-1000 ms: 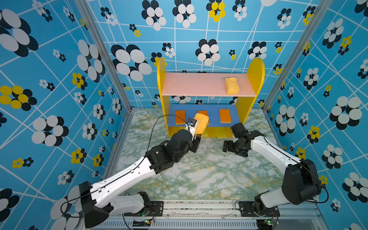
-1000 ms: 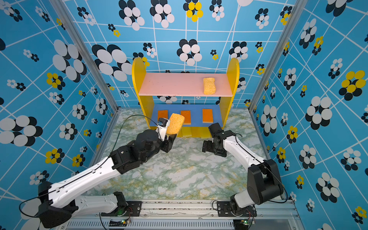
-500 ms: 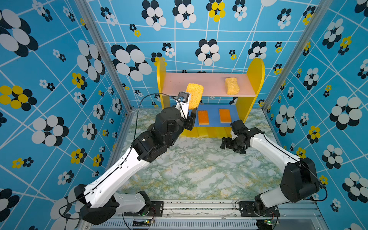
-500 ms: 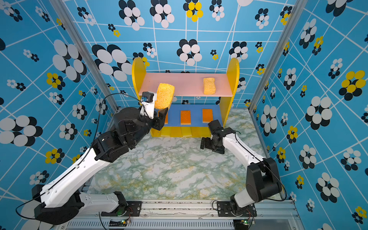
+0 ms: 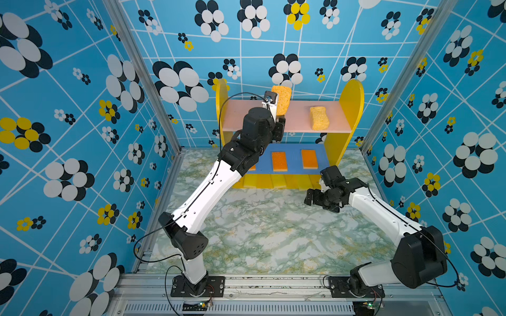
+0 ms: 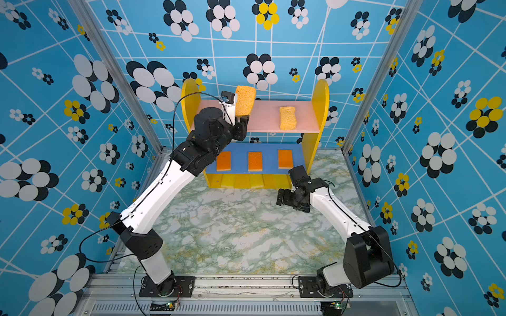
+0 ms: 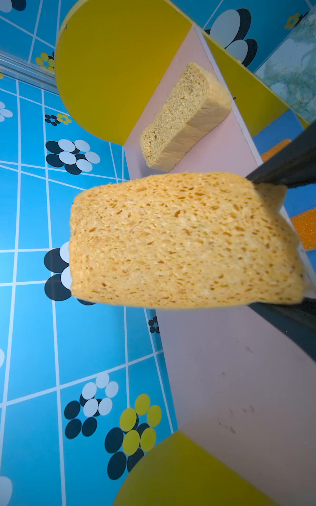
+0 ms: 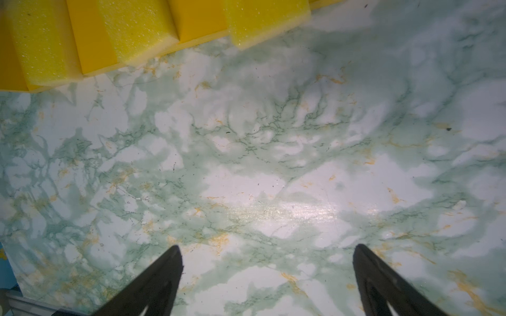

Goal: Arrange cleaning sponges on a shelf
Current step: Place the cleaning sponge on the shelf.

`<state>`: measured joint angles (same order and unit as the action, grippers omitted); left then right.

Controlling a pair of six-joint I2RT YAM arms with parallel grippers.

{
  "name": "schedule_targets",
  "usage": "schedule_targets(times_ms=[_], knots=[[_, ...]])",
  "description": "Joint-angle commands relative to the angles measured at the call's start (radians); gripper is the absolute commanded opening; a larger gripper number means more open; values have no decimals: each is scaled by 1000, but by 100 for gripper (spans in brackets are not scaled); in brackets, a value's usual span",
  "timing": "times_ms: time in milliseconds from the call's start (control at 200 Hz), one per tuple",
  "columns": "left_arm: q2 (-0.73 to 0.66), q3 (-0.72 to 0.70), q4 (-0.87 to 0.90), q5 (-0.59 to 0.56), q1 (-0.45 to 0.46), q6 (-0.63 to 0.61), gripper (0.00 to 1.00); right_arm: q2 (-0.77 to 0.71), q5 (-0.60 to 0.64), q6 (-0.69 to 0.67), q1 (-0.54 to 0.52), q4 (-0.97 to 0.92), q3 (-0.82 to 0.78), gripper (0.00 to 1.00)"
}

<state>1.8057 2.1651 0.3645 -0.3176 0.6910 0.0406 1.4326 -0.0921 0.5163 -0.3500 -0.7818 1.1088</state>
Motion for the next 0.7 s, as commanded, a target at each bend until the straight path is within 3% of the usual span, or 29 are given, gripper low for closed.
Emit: schedule_targets(times_ms=[0,695], knots=[[32,63,-1,0,-17,18,57,-42,-5,19,2,2,-31,99],[91,84,66,-46,-71,73,57,-8,-29,22,3,45,-61,99]])
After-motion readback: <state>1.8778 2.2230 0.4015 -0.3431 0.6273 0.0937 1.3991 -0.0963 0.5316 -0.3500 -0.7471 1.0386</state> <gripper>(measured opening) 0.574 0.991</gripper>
